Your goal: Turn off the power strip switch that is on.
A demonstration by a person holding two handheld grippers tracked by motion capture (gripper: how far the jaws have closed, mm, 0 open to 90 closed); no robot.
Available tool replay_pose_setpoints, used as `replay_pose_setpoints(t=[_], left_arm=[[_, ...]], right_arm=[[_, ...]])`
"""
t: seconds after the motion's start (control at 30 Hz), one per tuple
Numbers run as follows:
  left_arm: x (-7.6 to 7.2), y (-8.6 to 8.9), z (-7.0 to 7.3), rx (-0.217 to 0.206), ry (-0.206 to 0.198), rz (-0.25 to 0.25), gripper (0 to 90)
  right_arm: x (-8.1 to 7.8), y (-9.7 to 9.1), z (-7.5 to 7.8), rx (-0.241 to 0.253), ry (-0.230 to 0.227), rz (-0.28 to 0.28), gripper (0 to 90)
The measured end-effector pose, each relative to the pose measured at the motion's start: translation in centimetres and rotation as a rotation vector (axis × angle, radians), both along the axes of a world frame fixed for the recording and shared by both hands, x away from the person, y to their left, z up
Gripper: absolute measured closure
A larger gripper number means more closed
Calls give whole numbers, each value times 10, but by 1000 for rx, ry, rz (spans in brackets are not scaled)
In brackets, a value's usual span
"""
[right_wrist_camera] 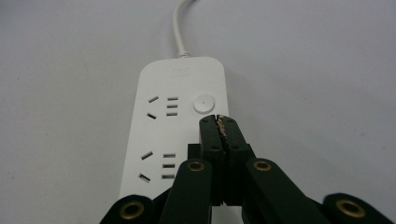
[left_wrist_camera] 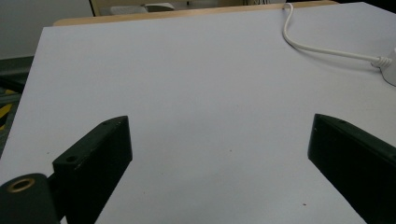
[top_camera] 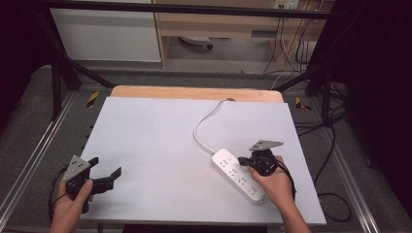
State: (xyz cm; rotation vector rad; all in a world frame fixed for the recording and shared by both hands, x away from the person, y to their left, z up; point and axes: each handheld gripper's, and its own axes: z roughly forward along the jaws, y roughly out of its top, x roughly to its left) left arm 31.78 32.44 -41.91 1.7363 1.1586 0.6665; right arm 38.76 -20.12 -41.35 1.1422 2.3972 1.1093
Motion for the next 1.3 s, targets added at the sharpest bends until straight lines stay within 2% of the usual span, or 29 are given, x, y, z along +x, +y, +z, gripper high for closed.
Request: replay_pose_setpoints(t=[0.27, 0.6, 1.3], left_arm=[[0, 0, 0, 0, -2, 0, 61], [0, 0, 0, 0, -2, 0, 62], [0, 0, 0, 1, -1, 0, 62]], right_arm=[[-1, 1, -2, 9, 4, 14, 900], [0, 3, -6, -20, 17, 12, 900], [-2, 6, -8, -35, 18, 18, 900]])
